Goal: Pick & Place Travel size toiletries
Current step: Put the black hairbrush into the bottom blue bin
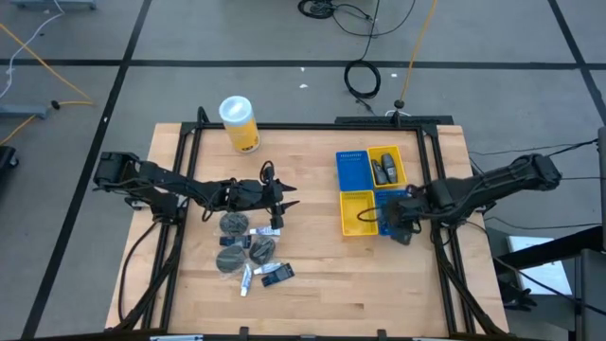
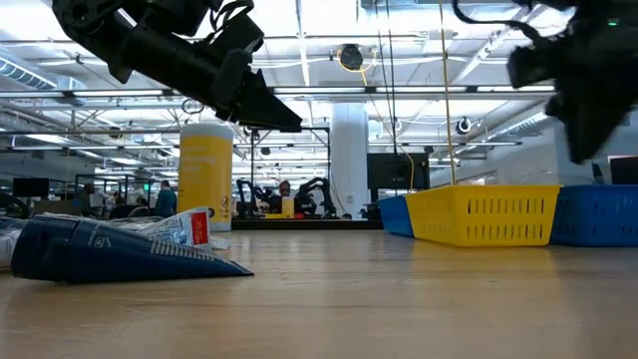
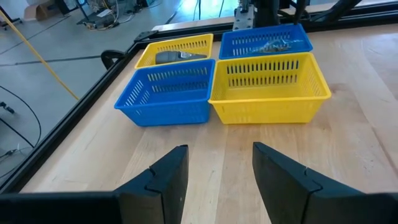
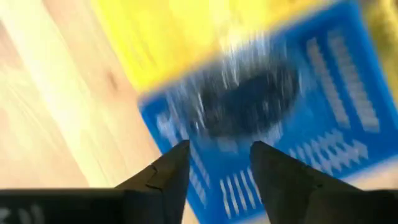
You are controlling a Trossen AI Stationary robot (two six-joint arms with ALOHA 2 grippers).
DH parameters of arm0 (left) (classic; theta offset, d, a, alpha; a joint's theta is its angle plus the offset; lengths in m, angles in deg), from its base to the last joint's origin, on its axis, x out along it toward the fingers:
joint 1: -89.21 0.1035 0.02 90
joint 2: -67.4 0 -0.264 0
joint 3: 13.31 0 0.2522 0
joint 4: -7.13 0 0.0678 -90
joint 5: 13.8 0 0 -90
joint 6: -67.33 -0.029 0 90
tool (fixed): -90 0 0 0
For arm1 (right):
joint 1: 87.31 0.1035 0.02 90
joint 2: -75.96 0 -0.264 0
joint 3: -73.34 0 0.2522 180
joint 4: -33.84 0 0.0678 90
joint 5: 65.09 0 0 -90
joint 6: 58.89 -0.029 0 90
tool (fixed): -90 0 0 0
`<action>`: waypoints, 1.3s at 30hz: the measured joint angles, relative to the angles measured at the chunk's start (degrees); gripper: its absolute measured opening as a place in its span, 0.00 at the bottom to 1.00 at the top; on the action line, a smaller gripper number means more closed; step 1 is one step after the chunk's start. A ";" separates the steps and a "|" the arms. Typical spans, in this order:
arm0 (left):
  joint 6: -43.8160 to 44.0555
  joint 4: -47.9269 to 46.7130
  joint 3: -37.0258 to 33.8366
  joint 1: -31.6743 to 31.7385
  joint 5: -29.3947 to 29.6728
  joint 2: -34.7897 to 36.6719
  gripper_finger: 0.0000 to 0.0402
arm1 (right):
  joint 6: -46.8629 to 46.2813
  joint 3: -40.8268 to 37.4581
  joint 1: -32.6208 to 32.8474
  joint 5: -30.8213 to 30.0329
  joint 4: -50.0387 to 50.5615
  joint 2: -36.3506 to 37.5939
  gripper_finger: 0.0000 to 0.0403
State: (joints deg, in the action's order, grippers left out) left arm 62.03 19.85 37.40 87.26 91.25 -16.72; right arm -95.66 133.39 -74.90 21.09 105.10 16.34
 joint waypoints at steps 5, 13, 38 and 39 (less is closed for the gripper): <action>0.00 0.15 0.00 -0.02 0.00 0.00 0.44 | 3.66 -1.37 -2.54 1.23 -16.42 -0.85 0.25; 0.04 -0.32 0.00 -0.04 -0.20 0.00 0.44 | 2.45 -3.54 -4.53 5.53 -11.06 -3.33 0.01; 0.23 -0.53 0.00 0.00 -0.14 0.02 0.44 | 0.19 -5.01 -7.12 6.71 -5.25 -2.96 0.00; 0.24 -0.55 0.00 0.00 -0.15 0.02 0.44 | -0.23 -5.87 -7.74 6.80 -5.50 -2.96 0.00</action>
State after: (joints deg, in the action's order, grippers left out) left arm 62.27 19.30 37.40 87.26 91.10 -16.69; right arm -95.88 127.51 -82.64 27.88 99.60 13.38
